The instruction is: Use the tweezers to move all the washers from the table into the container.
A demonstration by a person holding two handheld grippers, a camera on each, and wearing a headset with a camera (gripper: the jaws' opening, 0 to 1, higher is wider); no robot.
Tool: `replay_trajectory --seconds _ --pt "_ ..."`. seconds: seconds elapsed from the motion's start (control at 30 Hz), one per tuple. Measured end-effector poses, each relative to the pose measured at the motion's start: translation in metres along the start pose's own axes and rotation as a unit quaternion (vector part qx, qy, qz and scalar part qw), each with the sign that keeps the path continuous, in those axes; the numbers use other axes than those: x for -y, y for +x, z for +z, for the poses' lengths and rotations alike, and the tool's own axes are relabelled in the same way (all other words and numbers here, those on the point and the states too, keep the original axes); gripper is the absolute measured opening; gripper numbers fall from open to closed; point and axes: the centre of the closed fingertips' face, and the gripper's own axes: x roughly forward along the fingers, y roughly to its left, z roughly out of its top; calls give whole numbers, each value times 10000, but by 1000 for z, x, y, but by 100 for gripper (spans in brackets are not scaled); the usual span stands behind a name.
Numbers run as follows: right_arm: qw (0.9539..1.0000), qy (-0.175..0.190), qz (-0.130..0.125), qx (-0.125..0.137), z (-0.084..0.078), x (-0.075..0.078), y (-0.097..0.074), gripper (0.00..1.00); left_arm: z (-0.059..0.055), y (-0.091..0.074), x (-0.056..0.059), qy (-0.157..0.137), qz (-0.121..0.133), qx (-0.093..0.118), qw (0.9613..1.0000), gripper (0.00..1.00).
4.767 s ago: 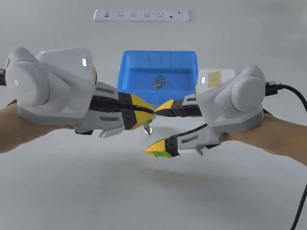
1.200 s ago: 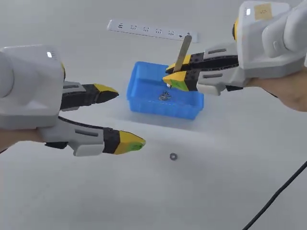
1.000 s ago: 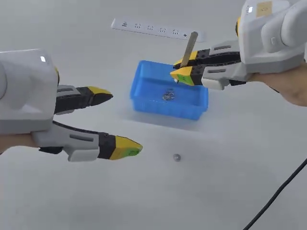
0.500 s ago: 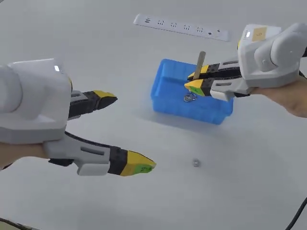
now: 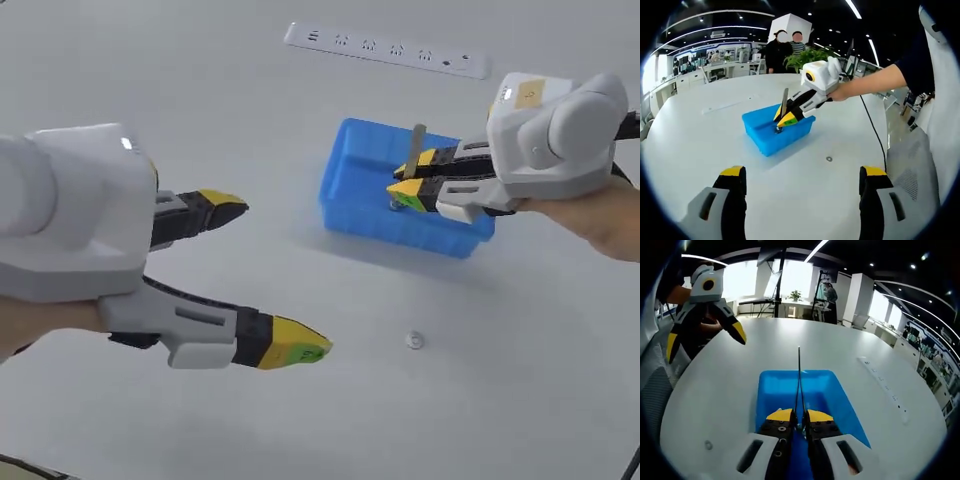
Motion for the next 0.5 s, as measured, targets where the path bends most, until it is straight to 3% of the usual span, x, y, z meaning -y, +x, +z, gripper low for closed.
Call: replay_trajectory --seconds 0.5 --pt "10000 28 -61 -23 -3 1 4 11 -4 -4 5 -15 -20 -64 10000 99"
